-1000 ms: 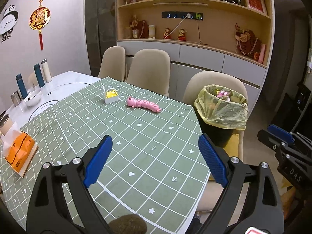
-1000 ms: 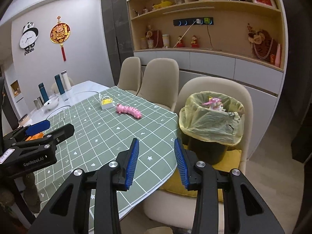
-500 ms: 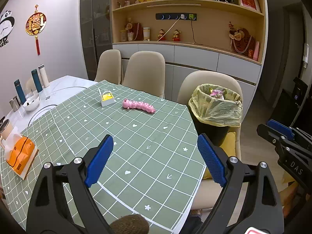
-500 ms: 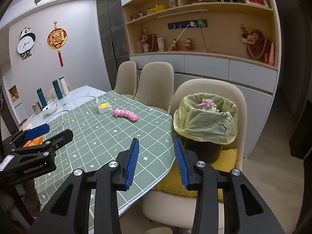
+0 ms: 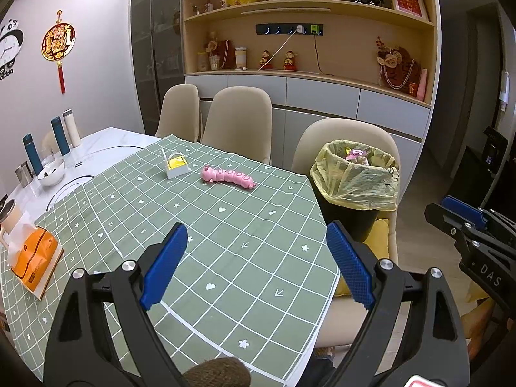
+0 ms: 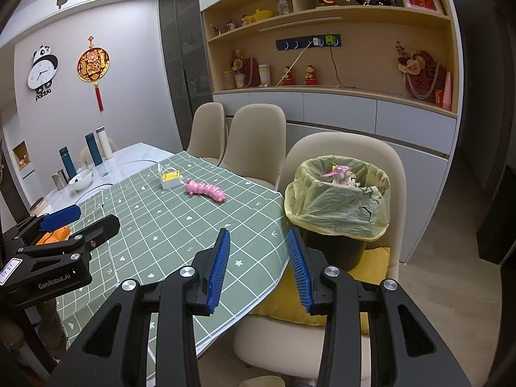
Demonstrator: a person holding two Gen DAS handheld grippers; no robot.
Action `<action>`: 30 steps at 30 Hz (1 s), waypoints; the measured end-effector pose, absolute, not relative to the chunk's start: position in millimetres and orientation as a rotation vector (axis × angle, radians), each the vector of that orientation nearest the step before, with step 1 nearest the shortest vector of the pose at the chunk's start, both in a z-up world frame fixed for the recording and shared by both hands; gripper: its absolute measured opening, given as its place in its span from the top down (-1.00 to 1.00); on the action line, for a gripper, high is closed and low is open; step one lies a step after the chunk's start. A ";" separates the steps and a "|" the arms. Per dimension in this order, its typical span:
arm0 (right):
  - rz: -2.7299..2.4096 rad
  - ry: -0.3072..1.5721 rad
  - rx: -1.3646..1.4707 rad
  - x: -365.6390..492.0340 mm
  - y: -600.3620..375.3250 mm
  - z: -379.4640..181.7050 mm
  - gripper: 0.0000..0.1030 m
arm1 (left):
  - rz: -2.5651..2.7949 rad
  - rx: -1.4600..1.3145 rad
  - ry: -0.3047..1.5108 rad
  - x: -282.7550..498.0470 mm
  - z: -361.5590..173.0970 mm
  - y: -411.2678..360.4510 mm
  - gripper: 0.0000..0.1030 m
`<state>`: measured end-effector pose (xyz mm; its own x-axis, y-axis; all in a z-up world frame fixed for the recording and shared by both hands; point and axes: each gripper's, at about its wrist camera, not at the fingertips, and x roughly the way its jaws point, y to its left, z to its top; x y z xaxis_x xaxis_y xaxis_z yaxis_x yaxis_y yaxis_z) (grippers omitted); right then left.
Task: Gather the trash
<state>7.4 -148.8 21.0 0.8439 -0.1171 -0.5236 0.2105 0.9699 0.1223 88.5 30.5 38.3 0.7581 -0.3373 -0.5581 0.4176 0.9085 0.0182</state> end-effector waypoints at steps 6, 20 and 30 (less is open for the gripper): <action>-0.176 0.537 0.178 8.4 -149.3 21.6 0.30 | -0.413 0.148 0.579 89.1 38.0 30.3 -0.63; -0.187 0.542 0.182 11.4 -152.7 21.6 0.30 | -0.423 0.152 0.592 92.0 34.0 28.3 -0.63; -0.188 0.543 0.186 12.0 -153.6 21.0 0.30 | -0.421 0.150 0.594 92.8 33.3 29.6 -0.63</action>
<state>12.0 -153.6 21.0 0.8398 -0.1275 -0.5277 0.2255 0.9662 0.1253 92.8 29.6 33.3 0.7468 -0.3409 -0.5710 0.4259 0.9046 0.0170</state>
